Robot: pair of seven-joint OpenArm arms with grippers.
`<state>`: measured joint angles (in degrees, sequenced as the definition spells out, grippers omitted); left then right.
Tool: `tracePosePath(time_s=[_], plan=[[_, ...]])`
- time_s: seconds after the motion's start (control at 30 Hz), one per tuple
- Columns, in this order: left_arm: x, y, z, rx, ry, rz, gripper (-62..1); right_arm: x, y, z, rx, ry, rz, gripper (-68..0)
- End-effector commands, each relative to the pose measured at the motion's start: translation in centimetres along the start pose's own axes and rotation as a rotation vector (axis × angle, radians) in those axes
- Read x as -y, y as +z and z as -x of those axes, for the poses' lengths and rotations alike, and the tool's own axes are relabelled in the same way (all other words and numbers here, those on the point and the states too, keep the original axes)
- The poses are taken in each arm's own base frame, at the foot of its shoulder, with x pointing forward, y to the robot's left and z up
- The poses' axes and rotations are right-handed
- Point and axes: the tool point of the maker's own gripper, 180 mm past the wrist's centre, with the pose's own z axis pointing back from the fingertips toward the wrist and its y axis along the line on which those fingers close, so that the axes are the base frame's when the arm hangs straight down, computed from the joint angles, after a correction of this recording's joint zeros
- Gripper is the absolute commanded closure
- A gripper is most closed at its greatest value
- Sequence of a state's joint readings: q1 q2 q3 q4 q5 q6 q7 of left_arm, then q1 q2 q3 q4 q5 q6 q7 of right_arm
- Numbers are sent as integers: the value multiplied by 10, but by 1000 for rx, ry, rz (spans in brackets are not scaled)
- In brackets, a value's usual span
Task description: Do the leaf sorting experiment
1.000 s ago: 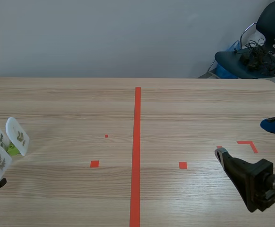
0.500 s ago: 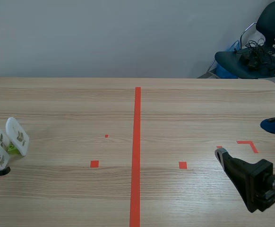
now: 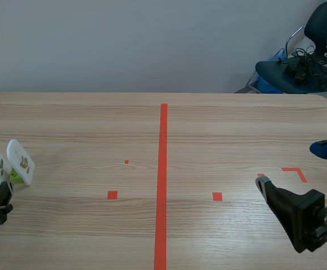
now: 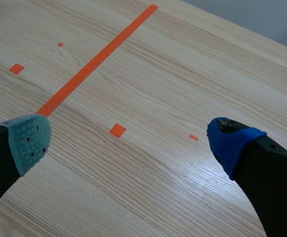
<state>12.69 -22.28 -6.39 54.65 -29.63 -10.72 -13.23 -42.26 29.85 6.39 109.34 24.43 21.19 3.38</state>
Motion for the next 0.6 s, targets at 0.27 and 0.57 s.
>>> tracePosePath(time_s=[0.27, 0.57], plan=[[-9, 2, -87, 173, -105, 31, -390, 4, -1, -13, 42, 10, 11, -679], [43, 42, -172, 357, -240, 243, -501, 4, -1, -14, 45, 11, 11, -679]])
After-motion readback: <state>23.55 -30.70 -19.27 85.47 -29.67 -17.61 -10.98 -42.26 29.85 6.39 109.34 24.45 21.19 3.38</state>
